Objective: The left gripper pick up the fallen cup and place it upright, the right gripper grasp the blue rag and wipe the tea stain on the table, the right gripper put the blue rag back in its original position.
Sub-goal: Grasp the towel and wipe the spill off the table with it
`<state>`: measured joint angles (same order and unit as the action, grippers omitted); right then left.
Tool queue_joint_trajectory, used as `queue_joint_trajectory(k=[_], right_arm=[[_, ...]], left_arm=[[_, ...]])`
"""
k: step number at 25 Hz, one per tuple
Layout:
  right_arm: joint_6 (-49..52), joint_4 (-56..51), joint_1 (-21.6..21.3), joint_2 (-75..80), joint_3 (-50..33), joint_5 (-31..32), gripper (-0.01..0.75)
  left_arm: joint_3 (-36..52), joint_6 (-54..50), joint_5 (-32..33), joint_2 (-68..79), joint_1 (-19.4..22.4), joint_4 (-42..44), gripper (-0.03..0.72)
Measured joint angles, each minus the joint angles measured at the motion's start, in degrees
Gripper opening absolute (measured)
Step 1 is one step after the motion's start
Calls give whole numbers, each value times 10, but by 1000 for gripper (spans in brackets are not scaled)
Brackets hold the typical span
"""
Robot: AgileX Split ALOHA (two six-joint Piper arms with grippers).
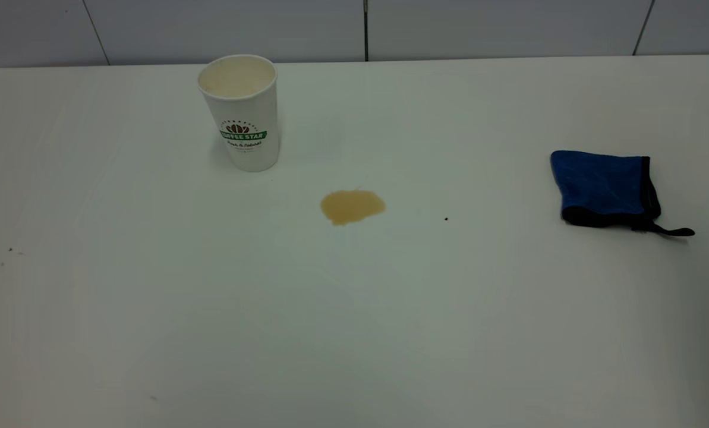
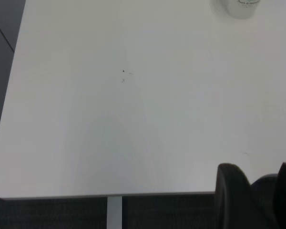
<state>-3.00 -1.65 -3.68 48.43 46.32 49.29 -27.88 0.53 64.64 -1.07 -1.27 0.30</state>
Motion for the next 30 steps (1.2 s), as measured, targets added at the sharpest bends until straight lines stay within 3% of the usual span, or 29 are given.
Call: queue_joint_trajectory(k=[7, 20, 30], right_arm=[[-6, 0, 0, 205, 28, -109, 726], [-11, -1, 20, 566, 187, -178, 708], [-11, 0, 33, 777, 312, -190, 687]], left_arm=[[0, 0, 0, 0, 0, 0, 239], [0, 0, 0, 0, 0, 0, 239], [0, 0, 0, 0, 0, 0, 239]])
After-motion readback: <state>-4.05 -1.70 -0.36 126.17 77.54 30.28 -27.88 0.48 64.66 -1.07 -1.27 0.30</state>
